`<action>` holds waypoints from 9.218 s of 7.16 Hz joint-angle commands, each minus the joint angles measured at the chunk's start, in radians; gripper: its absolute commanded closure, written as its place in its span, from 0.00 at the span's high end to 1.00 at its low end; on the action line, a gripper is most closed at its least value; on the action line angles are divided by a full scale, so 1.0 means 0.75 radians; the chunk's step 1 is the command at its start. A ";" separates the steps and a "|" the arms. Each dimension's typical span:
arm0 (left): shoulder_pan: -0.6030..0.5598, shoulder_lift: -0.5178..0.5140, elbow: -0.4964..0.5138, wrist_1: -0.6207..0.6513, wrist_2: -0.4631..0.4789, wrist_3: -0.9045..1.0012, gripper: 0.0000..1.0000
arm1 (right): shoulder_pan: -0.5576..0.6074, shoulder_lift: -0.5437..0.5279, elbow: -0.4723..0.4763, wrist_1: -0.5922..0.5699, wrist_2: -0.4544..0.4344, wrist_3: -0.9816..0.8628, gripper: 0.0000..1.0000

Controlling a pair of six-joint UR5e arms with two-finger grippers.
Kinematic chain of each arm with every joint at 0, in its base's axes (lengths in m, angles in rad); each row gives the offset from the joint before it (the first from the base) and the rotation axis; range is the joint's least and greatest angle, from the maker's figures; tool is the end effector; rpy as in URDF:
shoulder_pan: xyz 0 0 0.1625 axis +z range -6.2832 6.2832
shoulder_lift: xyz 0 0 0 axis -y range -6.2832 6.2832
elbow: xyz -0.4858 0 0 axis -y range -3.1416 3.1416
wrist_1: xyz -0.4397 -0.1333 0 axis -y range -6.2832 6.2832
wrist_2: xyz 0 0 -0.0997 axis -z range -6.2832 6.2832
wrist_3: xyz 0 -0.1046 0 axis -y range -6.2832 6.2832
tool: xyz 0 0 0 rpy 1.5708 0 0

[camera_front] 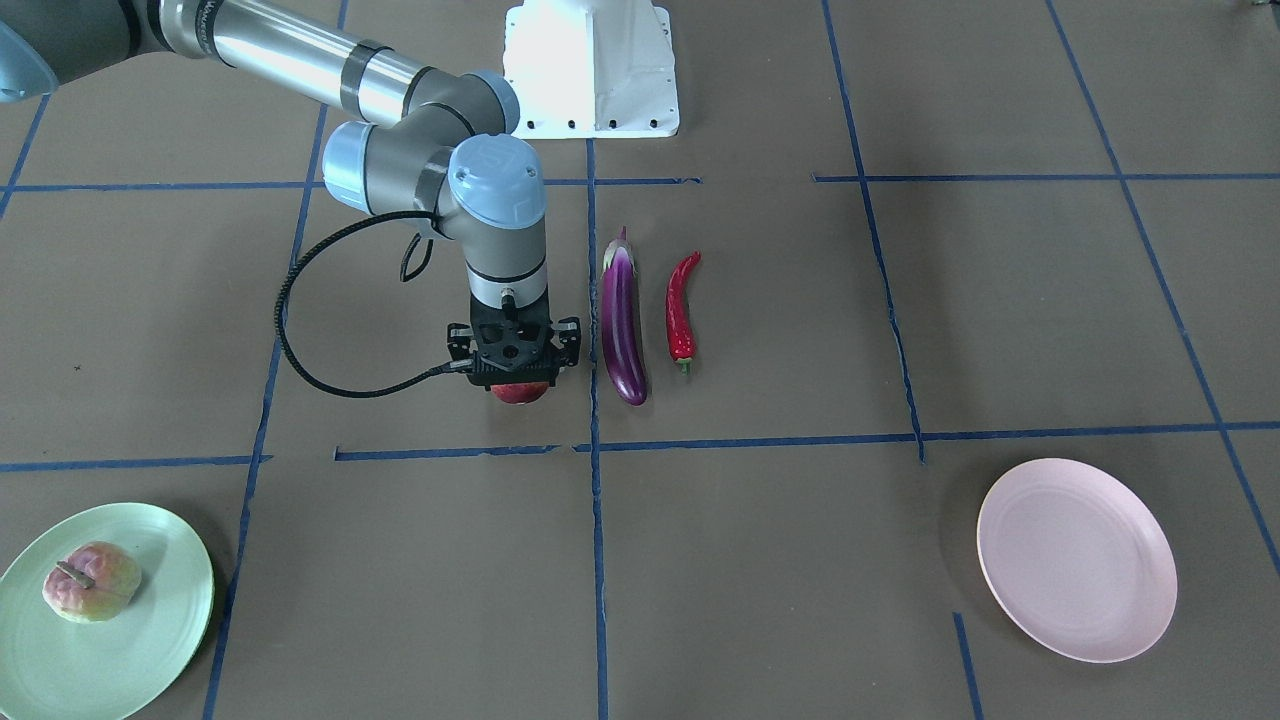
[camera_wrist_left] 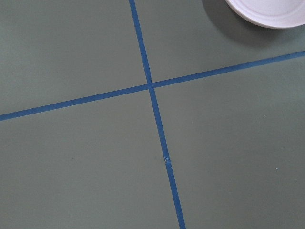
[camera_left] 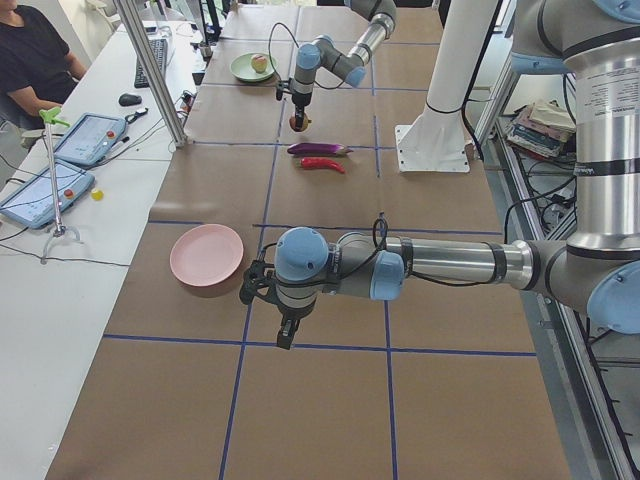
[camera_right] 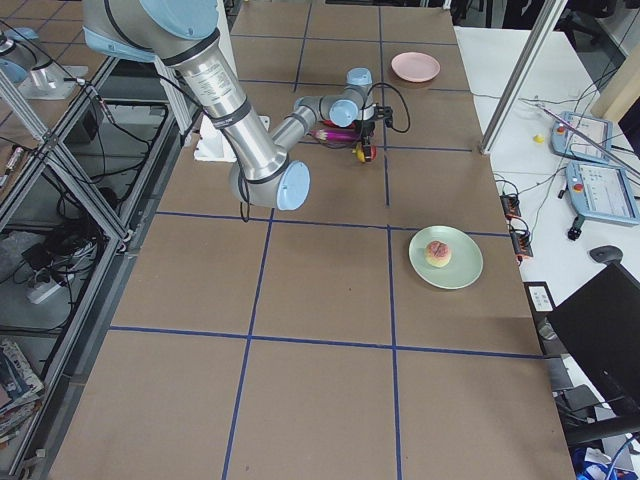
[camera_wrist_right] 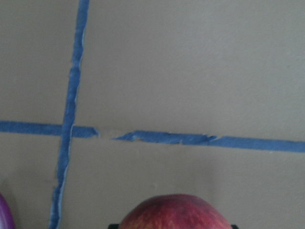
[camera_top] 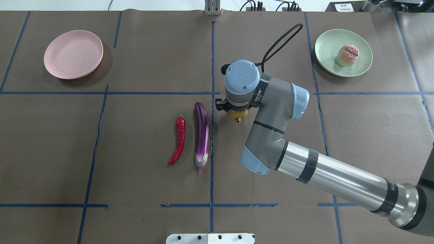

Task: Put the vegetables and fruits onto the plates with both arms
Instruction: 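Carry the pomegranate with the right gripper onto the green plate and release, then grasp the purple eggplant with the left gripper while the right gripper withdraws, then carry the eggplant with the left gripper onto the pink plate and release, then move the left gripper to the red chili pepper and grasp it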

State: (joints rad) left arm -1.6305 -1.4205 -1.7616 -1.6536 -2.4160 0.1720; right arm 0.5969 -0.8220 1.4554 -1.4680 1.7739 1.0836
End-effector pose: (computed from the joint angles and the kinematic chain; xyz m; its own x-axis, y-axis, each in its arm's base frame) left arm -0.0832 -0.4700 0.6816 0.6682 0.2210 -0.7104 -0.0560 0.9671 0.2483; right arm -0.6216 -0.5581 0.2671 0.7469 -0.0468 0.6633 -0.1006 0.9781 0.1823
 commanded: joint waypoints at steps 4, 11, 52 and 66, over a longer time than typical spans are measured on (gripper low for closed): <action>-0.002 0.037 -0.054 0.000 0.000 0.000 1.00 | 0.561 -0.174 -0.143 0.040 0.132 -0.538 0.02; -0.002 0.051 -0.095 0.002 0.002 0.002 1.00 | 0.583 -0.129 -0.511 0.346 0.114 -0.461 1.00; 0.768 -1.070 0.823 -0.632 0.598 -1.619 0.98 | 0.726 -0.638 0.178 0.335 0.858 -0.567 1.00; 1.475 -1.162 0.355 -0.031 0.712 -1.745 0.00 | 0.722 -0.794 0.389 0.266 0.703 -0.473 1.00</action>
State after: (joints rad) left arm -0.5232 -2.3009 -1.4914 -1.6790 -1.8841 -1.1363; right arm 1.1389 -1.4159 1.7471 -1.2692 2.3010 0.7287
